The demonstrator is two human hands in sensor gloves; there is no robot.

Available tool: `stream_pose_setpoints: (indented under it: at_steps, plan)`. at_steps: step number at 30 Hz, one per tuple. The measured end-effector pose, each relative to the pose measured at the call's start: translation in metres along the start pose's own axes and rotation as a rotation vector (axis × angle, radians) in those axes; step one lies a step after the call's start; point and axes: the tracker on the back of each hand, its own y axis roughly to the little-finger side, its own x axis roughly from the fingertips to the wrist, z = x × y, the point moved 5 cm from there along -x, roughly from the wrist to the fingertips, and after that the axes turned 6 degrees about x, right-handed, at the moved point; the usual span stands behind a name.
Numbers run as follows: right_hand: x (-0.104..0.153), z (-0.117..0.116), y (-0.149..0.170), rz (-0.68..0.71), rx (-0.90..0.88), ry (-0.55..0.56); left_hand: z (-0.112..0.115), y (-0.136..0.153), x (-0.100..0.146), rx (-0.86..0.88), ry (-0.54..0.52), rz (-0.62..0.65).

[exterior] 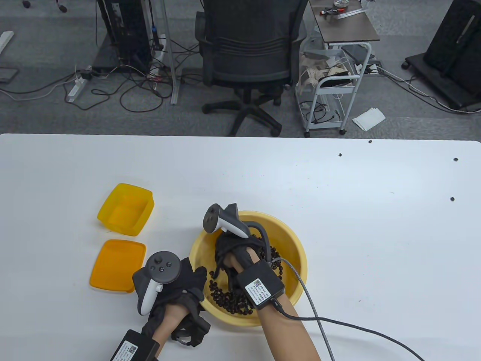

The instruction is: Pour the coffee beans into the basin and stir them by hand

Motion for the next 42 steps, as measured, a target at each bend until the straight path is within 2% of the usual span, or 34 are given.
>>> stream_pose_setpoints:
  at_steps: [3, 9, 20, 23, 25, 29, 31, 37, 42]
  plan:
    - [-0.004, 0.002, 0.026, -0.116, 0.137, 0.037, 0.0, 0.001, 0.0, 0.006, 0.003, -0.001]
    - [0.003, -0.006, 0.058, -0.199, 0.172, -0.043, 0.0, 0.001, 0.0, 0.009, -0.004, -0.002]
    - [0.024, -0.027, 0.071, -0.174, 0.178, -0.157, -0.001, 0.001, 0.0, 0.026, -0.038, 0.009]
    - [0.033, -0.039, 0.069, -0.134, 0.169, -0.24, -0.001, 0.001, 0.0, 0.026, -0.044, 0.009]
    - [0.04, -0.052, 0.067, -0.147, 0.087, -0.341, -0.001, 0.001, 0.0, 0.024, -0.043, 0.01]
    - [0.055, -0.064, 0.05, -0.03, 0.141, -0.365, -0.001, 0.001, 0.0, 0.024, -0.052, 0.011]
    - [0.062, -0.073, 0.046, -0.031, 0.107, -0.439, -0.001, 0.001, 0.001, 0.021, -0.048, 0.013]
    - [0.078, -0.083, 0.015, 0.106, 0.139, -0.463, -0.001, 0.002, 0.002, 0.023, -0.056, 0.01]
    - [0.079, -0.084, -0.016, 0.191, 0.123, -0.449, -0.001, 0.002, 0.002, 0.021, -0.056, 0.01]
